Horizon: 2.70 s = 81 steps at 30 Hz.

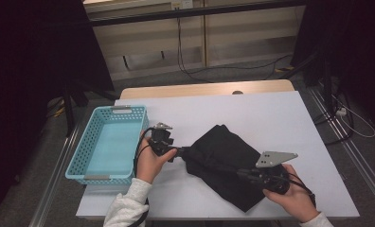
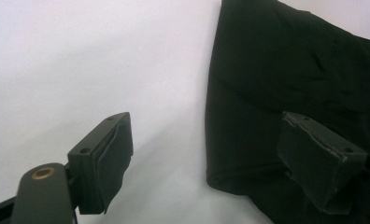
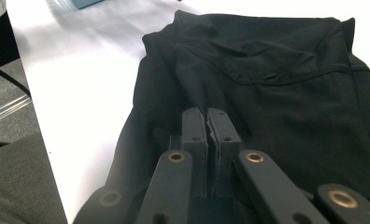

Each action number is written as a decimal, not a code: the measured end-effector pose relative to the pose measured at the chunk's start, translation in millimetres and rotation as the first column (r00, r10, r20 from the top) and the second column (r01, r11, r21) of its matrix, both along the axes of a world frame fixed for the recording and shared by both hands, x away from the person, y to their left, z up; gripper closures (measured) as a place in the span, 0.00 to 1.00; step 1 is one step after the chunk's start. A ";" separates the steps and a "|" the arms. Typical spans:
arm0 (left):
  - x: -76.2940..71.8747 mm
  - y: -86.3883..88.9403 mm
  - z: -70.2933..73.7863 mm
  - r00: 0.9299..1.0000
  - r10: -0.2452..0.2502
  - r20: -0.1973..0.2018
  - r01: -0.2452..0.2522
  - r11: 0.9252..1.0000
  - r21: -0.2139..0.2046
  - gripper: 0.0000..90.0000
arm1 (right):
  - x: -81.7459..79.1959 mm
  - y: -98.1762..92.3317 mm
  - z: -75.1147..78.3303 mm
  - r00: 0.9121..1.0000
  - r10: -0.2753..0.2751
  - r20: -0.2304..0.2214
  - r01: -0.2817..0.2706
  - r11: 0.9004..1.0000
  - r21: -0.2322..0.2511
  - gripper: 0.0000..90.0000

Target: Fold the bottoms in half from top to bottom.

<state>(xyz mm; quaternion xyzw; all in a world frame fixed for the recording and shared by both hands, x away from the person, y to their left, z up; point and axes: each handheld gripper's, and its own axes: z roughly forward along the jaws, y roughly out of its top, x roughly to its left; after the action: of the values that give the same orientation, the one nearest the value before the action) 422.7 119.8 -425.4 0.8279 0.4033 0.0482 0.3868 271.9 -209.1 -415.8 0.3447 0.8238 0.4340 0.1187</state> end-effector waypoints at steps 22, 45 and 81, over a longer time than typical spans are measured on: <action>-0.3 -1.8 0.3 1.000 -0.016 0.003 0.016 1.000 0.011 0.19 | -10.0 -6.3 4.4 1.000 0.000 0.009 0.000 1.000 0.012 0.97; -5.0 0.3 -0.1 1.000 -0.013 0.006 0.013 1.000 0.023 0.19 | -12.4 -31.9 10.8 0.991 -0.113 0.064 0.112 0.993 0.029 0.56; -8.0 -1.7 -0.7 0.999 -0.032 0.007 0.032 0.999 0.023 0.19 | 29.3 -52.3 -29.0 0.972 -0.228 -0.065 0.216 0.965 -0.146 0.87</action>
<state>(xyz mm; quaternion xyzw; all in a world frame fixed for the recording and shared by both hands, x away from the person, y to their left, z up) 414.8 118.1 -426.1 0.8383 0.3882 0.0496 0.3796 301.2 -261.5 -444.8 0.4433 0.8122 0.3455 0.1564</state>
